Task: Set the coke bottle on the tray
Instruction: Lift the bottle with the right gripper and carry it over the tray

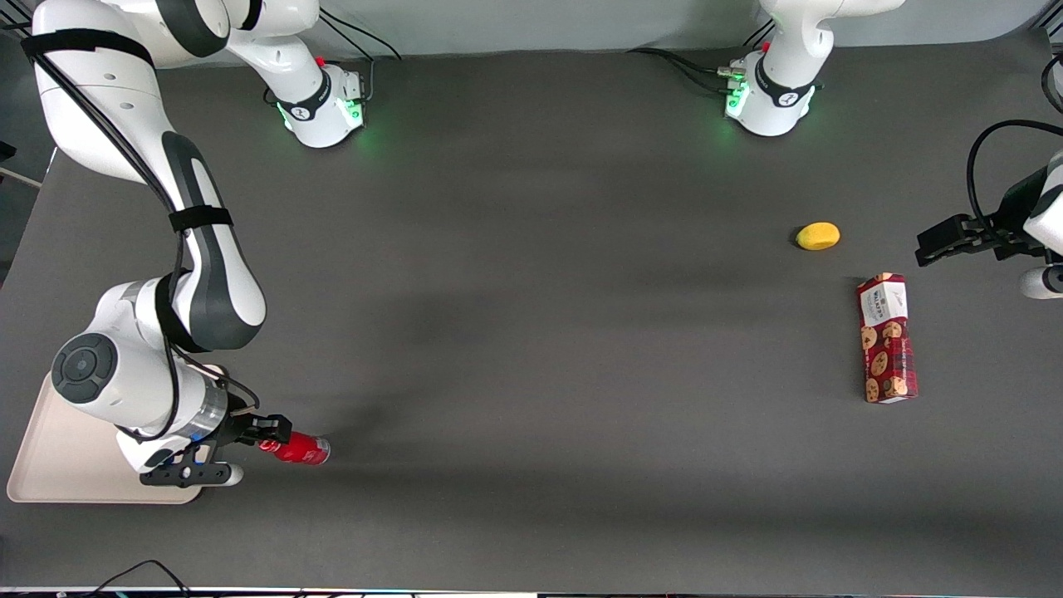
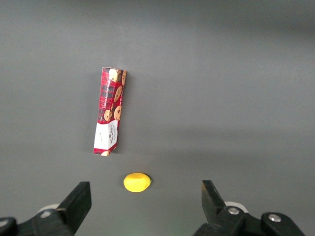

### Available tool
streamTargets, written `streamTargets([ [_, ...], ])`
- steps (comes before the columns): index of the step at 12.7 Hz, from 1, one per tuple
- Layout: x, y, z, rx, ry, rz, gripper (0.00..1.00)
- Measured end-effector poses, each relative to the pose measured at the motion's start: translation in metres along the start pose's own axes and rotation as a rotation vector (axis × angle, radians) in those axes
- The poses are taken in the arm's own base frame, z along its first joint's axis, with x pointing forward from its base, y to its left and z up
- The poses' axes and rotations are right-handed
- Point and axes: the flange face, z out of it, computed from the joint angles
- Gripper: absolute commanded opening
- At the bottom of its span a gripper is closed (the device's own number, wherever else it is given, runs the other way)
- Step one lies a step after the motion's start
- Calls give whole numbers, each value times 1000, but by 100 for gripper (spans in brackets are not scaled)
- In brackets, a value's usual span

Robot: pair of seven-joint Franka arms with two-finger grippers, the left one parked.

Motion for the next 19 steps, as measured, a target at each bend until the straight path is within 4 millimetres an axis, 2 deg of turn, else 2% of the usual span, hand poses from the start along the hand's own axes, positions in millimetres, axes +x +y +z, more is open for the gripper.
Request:
streamTargets([
  [4, 2, 0, -1, 3, 21, -6, 61],
  [6, 3, 0, 0, 3, 32, -8, 54],
  [7, 3, 0, 2, 4, 34, -8, 46],
  [9, 2, -1, 5, 4, 32, -9, 6],
  [10, 2, -1, 6, 3, 32, -10, 0],
  [14, 4, 0, 3, -2, 36, -64, 0],
  [15, 5, 2, -8, -8, 26, -95, 0],
  [16, 6, 7, -32, -16, 2, -135, 0],
  [17, 5, 15, -70, -29, -25, -180, 0],
  [19, -8, 50, -158, -67, -47, -284, 0],
])
